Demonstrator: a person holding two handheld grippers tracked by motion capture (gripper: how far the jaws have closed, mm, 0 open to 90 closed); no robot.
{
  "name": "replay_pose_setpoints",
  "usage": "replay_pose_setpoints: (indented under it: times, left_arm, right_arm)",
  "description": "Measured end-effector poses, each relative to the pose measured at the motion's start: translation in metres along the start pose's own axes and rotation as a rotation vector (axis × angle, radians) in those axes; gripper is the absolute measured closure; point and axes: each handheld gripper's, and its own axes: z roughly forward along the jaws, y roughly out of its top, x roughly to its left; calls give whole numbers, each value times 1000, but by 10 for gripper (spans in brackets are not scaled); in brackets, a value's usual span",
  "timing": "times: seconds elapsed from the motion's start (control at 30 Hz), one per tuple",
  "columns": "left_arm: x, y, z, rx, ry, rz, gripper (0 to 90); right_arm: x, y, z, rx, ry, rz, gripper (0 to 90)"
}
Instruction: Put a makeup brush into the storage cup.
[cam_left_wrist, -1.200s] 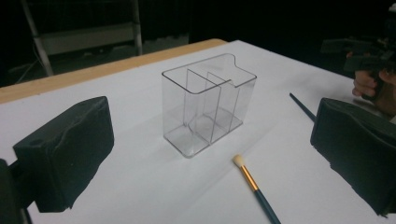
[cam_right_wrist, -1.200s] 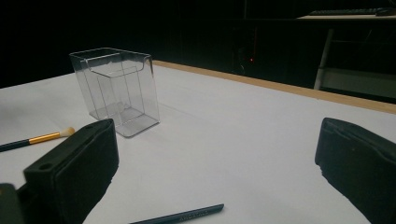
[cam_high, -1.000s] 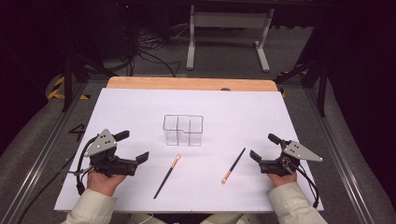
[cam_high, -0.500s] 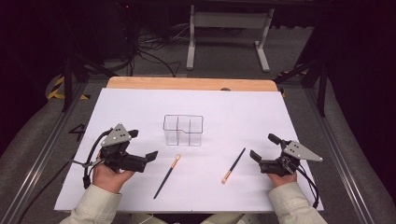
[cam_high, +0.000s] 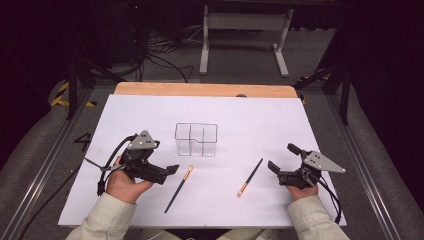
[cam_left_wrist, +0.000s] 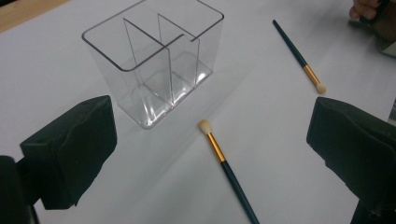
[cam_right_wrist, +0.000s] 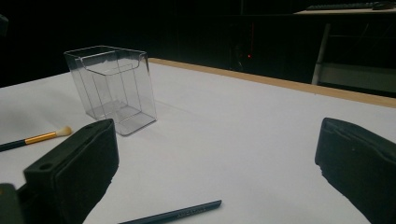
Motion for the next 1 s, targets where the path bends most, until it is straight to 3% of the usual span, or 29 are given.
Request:
replay_pose_setpoints:
  times: [0.1, 0.33, 0.6, 1.0]
  left_arm:
    - [-2, 1, 4, 26, 26, 5, 41]
    - [-1, 2, 16, 131, 13, -24, 46]
    - [-2, 1, 30, 227, -1, -20, 60]
    - [-3, 1, 45, 321, -11, -2, 80]
  right_arm:
    - [0, 0, 0, 3, -3, 2, 0]
    - [0, 0, 0, 6, -5, 3, 0]
    - [0, 0, 0, 6, -5, 0, 0]
    - [0, 0, 0, 6, -4, 0, 0]
